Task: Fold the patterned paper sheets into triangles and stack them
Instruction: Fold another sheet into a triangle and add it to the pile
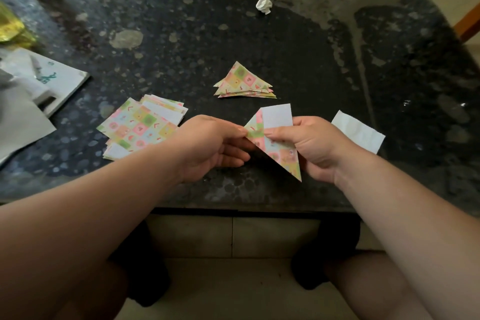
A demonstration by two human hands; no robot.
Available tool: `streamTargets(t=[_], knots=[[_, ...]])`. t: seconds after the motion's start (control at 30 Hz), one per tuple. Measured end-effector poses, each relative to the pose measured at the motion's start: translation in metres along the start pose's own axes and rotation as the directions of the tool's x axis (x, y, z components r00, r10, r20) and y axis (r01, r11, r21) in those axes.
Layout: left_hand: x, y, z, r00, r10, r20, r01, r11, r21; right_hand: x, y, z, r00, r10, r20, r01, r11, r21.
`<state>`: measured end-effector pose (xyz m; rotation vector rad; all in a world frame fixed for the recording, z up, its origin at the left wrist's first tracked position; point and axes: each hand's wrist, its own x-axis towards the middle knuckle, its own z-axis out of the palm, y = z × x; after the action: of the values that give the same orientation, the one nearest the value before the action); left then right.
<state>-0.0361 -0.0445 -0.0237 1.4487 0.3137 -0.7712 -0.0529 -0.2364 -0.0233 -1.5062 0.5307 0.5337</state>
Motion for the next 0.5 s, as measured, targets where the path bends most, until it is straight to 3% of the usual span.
streamTargets(t=[0.13, 0.23, 0.37, 0.5], knots=[[-0.006, 0.003, -0.003, 0.995, 0.101, -0.008, -0.096, 0.968, 0.233, -0.005, -0.012, -0.008, 0.978, -0.206, -0.03, 0.197, 0.965, -0.172], [-0.012, 0.007, -0.002, 0.987, 0.146, 0.074, -0.164, 0.866, 0.473, -0.012, -0.027, -0.014, 0.927, -0.37, 0.067, 0.364, 0.84, -0.403], [-0.012, 0.007, 0.004, 0.967, 0.232, 0.102, -0.25, 0.803, 0.541, -0.018, -0.029, -0.006, 0.927, -0.336, 0.168, 0.368, 0.725, -0.583], [-0.01, 0.005, 0.002, 0.959, 0.272, 0.082, -0.277, 0.827, 0.49, -0.013, -0.028, 0.0, 0.953, -0.276, 0.127, 0.298, 0.76, -0.578]])
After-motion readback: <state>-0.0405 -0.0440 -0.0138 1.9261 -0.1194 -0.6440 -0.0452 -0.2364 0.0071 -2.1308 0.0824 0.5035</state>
